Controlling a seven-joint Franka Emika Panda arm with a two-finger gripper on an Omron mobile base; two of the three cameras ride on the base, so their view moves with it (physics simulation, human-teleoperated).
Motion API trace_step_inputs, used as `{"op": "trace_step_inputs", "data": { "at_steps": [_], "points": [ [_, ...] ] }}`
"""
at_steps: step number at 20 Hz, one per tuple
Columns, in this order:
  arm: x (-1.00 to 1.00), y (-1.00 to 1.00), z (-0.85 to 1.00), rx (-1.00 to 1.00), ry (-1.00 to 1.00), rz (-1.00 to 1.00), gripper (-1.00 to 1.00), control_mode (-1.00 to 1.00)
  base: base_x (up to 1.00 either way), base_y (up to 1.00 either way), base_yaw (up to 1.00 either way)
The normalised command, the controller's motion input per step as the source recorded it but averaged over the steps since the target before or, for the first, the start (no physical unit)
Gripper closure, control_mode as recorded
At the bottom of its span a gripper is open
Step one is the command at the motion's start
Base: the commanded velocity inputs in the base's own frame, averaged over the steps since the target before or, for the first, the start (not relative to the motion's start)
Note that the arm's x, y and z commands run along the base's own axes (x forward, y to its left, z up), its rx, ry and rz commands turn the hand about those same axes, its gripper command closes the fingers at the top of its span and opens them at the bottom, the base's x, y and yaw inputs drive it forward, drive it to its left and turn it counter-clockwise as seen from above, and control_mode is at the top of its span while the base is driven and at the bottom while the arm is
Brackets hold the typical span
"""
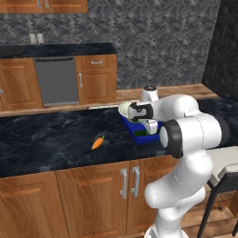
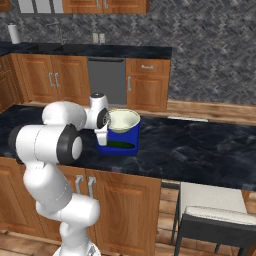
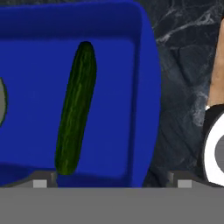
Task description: Place the two vegetables and bowl onto the tray for setting up a vegetable dip station.
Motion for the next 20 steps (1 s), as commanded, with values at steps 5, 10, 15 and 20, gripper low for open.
{"op": "trace_step_inputs", "data": {
  "at_steps": [5, 10, 15, 20],
  "points": [
    [-0.11, 0.42, 0.06, -0.04, 0.0, 0.32, -1.0, -1.0, 0.0, 0.0, 0.0],
    [-0.03, 0.48, 0.07, 0.0, 0.0, 0.26, -1.0, -1.0, 0.0, 0.0, 0.0],
    [0.0, 0.51, 0.04, 0.0, -0.01, 0.21, -1.0, -1.0, 0.0, 0.0, 0.0],
    [0.03, 0.51, 0.0, -0.01, 0.0, 0.15, -1.0, -1.0, 0.0, 0.0, 0.0]
  ]
}}
